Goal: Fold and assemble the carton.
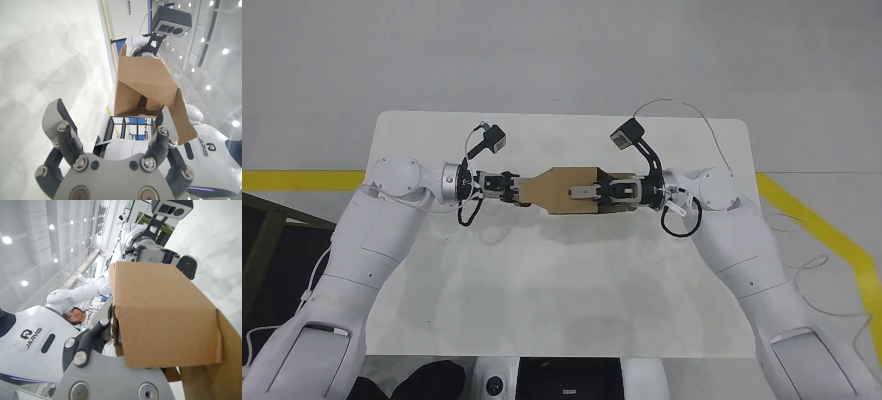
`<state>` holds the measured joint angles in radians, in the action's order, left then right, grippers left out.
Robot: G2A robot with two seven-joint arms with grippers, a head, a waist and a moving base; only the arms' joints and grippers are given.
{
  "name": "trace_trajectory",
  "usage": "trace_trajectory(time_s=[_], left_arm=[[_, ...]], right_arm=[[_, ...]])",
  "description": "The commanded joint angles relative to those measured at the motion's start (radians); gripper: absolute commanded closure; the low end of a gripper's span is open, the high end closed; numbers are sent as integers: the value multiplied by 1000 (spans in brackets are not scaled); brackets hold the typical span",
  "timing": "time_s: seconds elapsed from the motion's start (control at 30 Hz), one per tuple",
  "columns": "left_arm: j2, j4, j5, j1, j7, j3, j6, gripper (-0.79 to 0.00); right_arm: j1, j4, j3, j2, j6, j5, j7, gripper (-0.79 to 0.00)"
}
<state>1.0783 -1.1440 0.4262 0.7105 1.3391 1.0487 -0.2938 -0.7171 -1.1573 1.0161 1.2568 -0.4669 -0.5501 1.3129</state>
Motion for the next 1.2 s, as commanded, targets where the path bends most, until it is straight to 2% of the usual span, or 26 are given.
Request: trace_trajectory(time_s=[0.0,0.4,1.17], left_arm=[[2,1,2,-3,-1,-4,0,-785],[8,16,7,-23,0,-17,-8,-785],[4,8,10,-15,4,-10,-2,-785]], right_arm=[[4,-2,-2,1,-2,3,2,0],[10,-25,-35,9,-7,5,6,0],[8,-18,-35,10,-8,6,6,0]])
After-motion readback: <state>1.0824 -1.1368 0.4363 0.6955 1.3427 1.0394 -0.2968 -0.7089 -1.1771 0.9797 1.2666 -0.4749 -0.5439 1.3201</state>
